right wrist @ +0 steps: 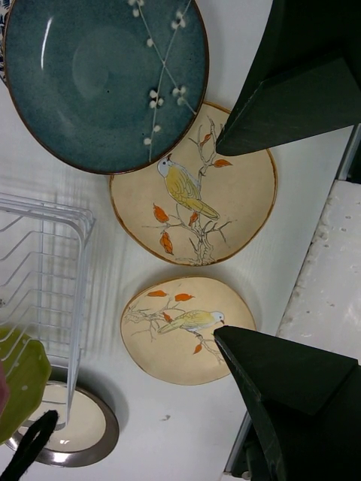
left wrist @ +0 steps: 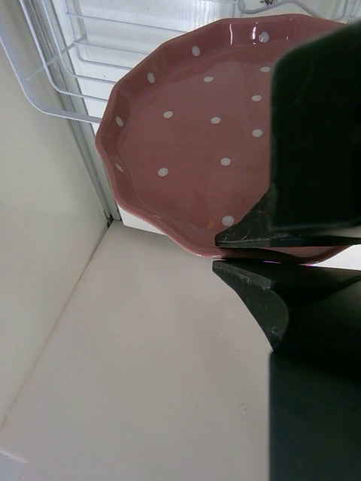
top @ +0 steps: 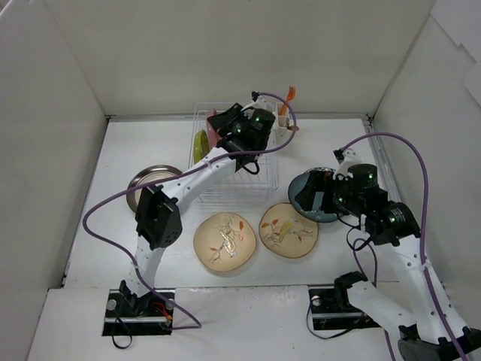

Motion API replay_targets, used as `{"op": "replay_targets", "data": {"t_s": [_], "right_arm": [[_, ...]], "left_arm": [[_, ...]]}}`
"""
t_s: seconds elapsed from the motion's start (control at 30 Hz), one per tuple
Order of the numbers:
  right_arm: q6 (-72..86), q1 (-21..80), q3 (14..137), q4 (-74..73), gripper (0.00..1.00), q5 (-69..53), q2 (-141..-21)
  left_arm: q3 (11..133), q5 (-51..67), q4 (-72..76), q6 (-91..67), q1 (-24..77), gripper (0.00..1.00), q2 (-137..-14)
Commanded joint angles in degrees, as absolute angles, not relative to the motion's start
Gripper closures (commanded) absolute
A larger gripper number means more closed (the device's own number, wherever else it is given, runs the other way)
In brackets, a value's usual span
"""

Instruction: Load the bowls into the dish rack

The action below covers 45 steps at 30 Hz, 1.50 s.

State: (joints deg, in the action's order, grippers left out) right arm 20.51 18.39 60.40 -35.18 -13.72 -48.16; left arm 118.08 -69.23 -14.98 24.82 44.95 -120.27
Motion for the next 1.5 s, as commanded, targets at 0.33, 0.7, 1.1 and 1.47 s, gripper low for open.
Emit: {"op": "replay_targets", "data": {"t_s": [0.33,0.7,1.1,1.47], "right_arm": [[19.69,18.10,59.59,-33.49,0.06,-13.53,-50.54],[19.43,18.11,59.94,-33.40,0.06,-13.18,-51.77],[19.78,18.11,59.06,-33.31,0.06,-12.83,-51.59],[20.30,18.10,58.19,-32.87,0.06,-12.83,-50.98]], "left_arm": [[109.08,-71.54,6.59,39.81,43.59,1.00,-112.50],[109.69,-68.38,8.17,43.67,43.59,1.00,-108.81],[102.57,-67.68,17.84,53.00,43.59,1.00,-108.28],[100.02,-66.97,22.59,58.01,43.59,1.00,-108.11]]}}
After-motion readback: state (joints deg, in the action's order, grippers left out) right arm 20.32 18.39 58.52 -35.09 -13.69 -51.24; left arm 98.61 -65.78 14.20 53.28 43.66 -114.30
